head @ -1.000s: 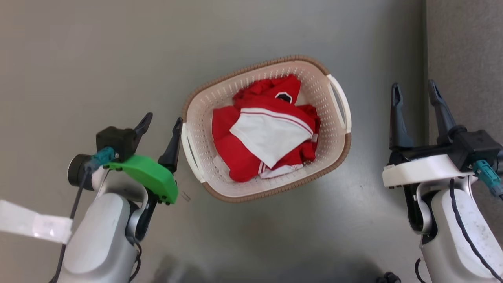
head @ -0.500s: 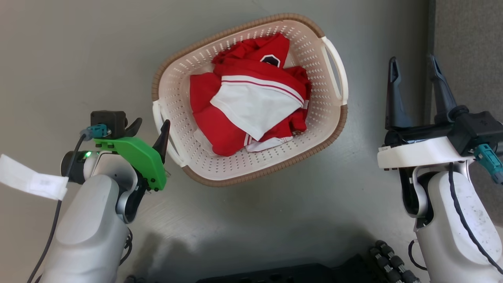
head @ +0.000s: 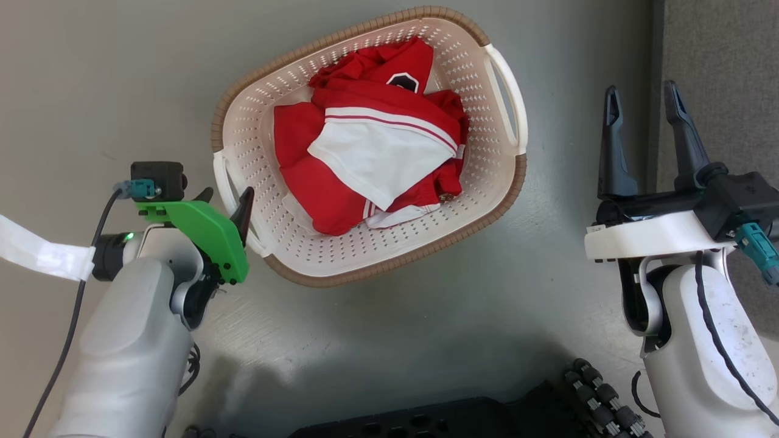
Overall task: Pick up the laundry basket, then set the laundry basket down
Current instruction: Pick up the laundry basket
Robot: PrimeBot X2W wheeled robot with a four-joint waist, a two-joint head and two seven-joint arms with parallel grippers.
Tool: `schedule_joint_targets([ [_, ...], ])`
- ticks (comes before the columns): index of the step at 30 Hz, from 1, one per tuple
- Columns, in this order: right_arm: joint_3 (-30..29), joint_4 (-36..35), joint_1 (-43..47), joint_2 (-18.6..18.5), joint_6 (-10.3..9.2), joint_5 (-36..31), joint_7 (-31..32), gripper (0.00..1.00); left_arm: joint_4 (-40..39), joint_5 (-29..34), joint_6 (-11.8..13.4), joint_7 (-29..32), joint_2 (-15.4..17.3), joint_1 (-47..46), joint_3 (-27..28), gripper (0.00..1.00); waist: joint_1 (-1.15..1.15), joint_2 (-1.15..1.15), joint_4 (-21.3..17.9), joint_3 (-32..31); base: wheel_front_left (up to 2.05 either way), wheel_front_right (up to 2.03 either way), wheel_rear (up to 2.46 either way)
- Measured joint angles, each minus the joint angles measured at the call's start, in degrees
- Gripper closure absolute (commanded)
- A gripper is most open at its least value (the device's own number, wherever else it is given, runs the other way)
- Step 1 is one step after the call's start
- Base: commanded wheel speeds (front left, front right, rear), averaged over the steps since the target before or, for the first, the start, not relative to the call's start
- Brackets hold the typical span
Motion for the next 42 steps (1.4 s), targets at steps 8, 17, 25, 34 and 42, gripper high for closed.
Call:
schedule_joint_targets([
  [8, -0.45, -0.45, 0.09, 0.07, -0.05, -0.01, 0.0, 0.0, 3.65, -0.14, -0.4, 0.49, 0.41, -3.49, 0.02, 1.0, 0.0, 0.0, -0.27, 0.55, 0.0, 0.0, 0.0],
  [17, -0.63, -0.44, 0.09, 0.15, -0.05, -0.12, 0.0, 0.0, 6.86, -2.43, -0.44, 0.43, -0.07, -5.14, 0.37, 1.0, 0.0, 0.0, 0.02, 0.65, 0.0, 0.0, 0.0],
  [25, -0.58, -0.42, 0.07, 0.23, -0.07, -0.18, 0.0, 0.0, 7.86, -2.53, -0.44, -0.08, -1.11, -7.37, -1.05, 1.0, 0.0, 0.0, 0.19, 0.53, 0.0, 0.0, 0.0],
  [34, -0.58, -0.35, 0.04, 0.26, -0.07, -0.18, 0.0, 0.0, 10.43, -3.45, -0.42, -0.8, -1.23, -9.38, -1.33, 1.0, 0.0, 0.0, 0.3, 0.17, 0.0, 0.0, 0.0],
  [42, -0.58, -0.31, 0.03, 0.29, -0.07, -0.18, 0.0, 0.0, 11.5, -4.46, -0.41, -1.37, -1.11, -9.83, -1.94, 1.0, 0.0, 0.0, 0.48, -0.05, 0.0, 0.0, 0.0],
])
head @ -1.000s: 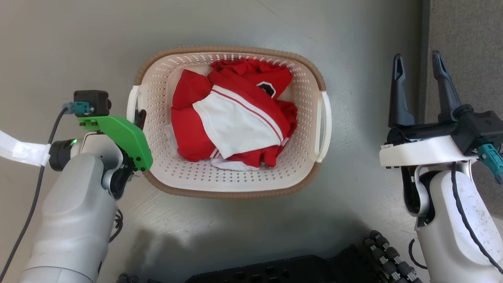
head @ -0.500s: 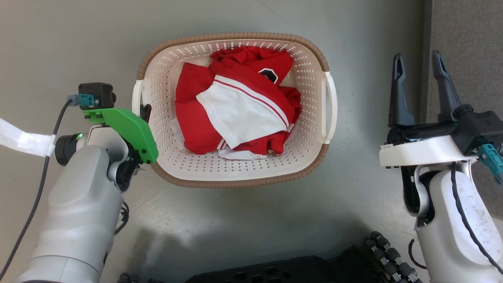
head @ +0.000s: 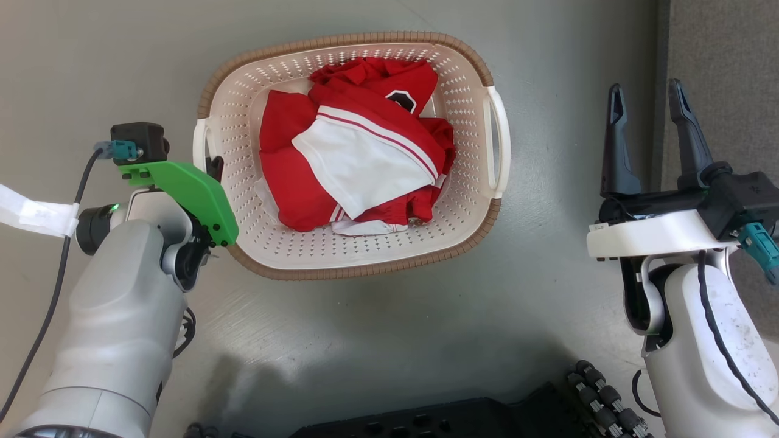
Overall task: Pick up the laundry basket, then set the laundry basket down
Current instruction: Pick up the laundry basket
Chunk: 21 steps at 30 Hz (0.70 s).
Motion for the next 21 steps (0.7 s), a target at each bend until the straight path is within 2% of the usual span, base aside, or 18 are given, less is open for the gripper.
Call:
schedule_joint_targets([
  [14, 0.01, 0.04, -0.03, 0.04, 0.0, 0.0, 0.0, 0.0, 1.63, -1.68, 0.0, -1.24, 0.02, -0.82, -1.74, 1.0, 0.0, 0.0, 0.03, -0.05, 0.0, 0.0, 0.0],
  [15, 0.01, 0.04, -0.03, 0.04, 0.0, 0.0, 0.0, 0.0, 1.67, -1.8, 0.0, -1.29, 0.02, -0.83, -1.88, 0.75, 0.0, 0.0, 0.03, -0.05, 0.0, 0.0, 0.0],
  [16, 0.01, 0.04, -0.03, 0.04, 0.0, 0.0, 0.0, 0.0, 1.67, -1.94, 0.0, -1.4, 0.03, -0.85, -2.0, 0.38, 0.0, 0.0, 0.04, -0.04, 0.0, 0.0, 0.0],
  [17, 0.01, 0.04, -0.03, 0.05, 0.0, 0.0, 0.0, 0.0, 1.67, -2.01, 0.0, -1.55, 0.03, -0.9, -2.16, 0.06, 0.0, 0.0, 0.04, -0.04, 0.0, 0.0, 0.0],
  [18, 0.02, 0.04, -0.03, 0.05, 0.0, 0.0, 0.0, 0.0, 1.65, -2.01, 0.0, -1.57, 0.02, -0.99, -2.47, 0.0, 0.0, 0.0, 0.04, -0.04, 0.0, 0.0, 0.0],
  [21, 0.02, 0.04, -0.03, 0.07, 0.0, 0.0, 0.0, 0.0, 1.64, -2.02, 0.0, -1.92, 0.02, -1.12, -2.99, 0.0, 0.0, 0.0, 0.03, -0.05, 0.0, 0.0, 0.0],
])
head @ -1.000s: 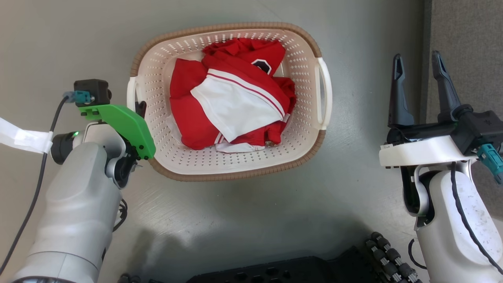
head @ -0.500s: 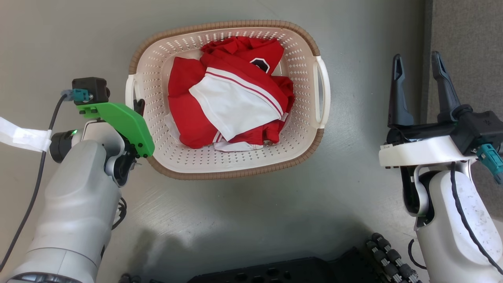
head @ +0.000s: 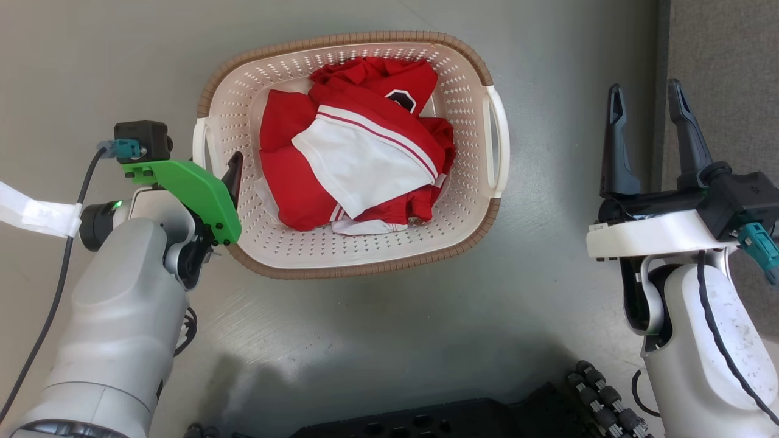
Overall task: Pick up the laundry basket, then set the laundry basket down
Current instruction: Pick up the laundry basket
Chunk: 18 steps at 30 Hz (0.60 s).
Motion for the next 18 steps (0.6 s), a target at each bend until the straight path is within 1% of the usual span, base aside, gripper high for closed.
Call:
schedule_joint_targets([
  [7, -0.15, 0.0, 0.0, 0.02, 0.0, 0.0, 0.0, 0.0, 0.32, -0.15, 0.0, -0.96, 0.22, -0.8, -0.54, 0.0, 0.0, 0.0, -0.01, -0.1, 0.0, 0.0, 0.0],
  [11, -0.38, 0.15, -0.01, 0.05, 0.0, 0.0, 0.0, 0.0, 0.29, -0.02, 0.0, -3.11, 0.6, -0.85, -1.24, 0.0, 0.0, 0.0, 0.07, -0.34, 0.0, 0.0, 0.0],
  [18, -1.07, 1.11, -0.04, 0.1, 0.0, 0.0, 0.0, 0.0, -0.6, 1.58, 0.0, -10.17, 1.86, -0.83, -2.32, 0.0, 0.0, 0.0, 0.54, -2.31, 0.0, 0.0, 0.0],
])
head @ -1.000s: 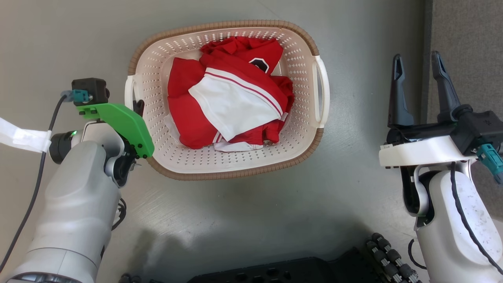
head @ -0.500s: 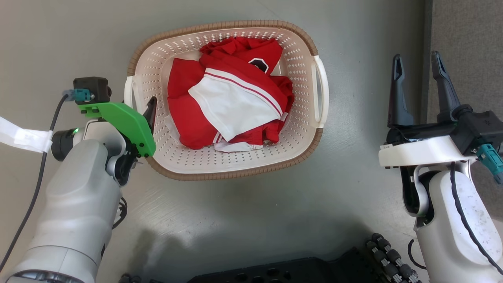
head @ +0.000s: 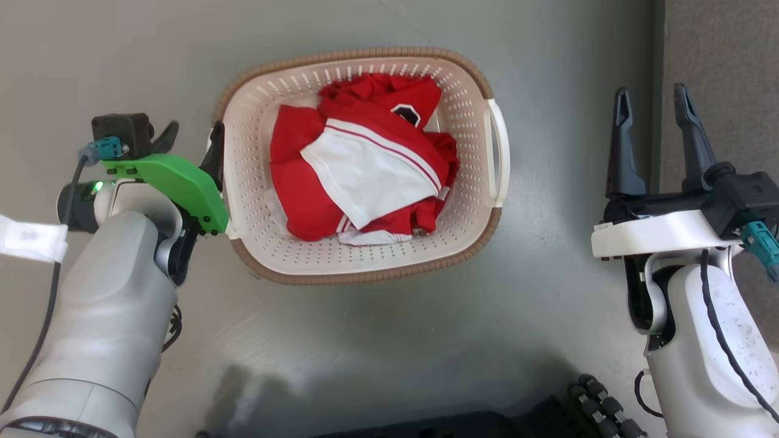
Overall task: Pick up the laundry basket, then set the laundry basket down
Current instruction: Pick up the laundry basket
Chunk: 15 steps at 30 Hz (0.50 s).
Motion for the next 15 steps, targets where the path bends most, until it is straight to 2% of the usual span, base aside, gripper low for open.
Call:
schedule_joint_targets([
  [4, -0.38, 1.08, -0.02, 0.0, 0.0, 0.0, 0.0, 0.0, -1.66, 2.43, 0.0, -5.84, 0.16, 0.2, -1.05, 0.0, 0.0, 0.0, 0.49, -2.27, 0.0, 0.0, 0.0],
  [11, -0.94, 2.87, -0.02, -0.16, 0.08, -0.22, 0.0, 0.0, -4.26, 3.74, 0.08, -6.36, 0.22, 2.83, -1.26, 0.0, 0.0, 0.0, 1.32, -6.43, 0.0, 0.0, 0.0],
  [15, -1.36, 3.93, 0.07, -0.37, 0.1, -0.33, 0.0, 0.0, -6.86, 4.67, 1.1, -6.35, 0.21, 4.67, -0.82, 0.0, 0.0, 0.0, 1.82, -9.18, 0.0, 0.0, 0.0],
])
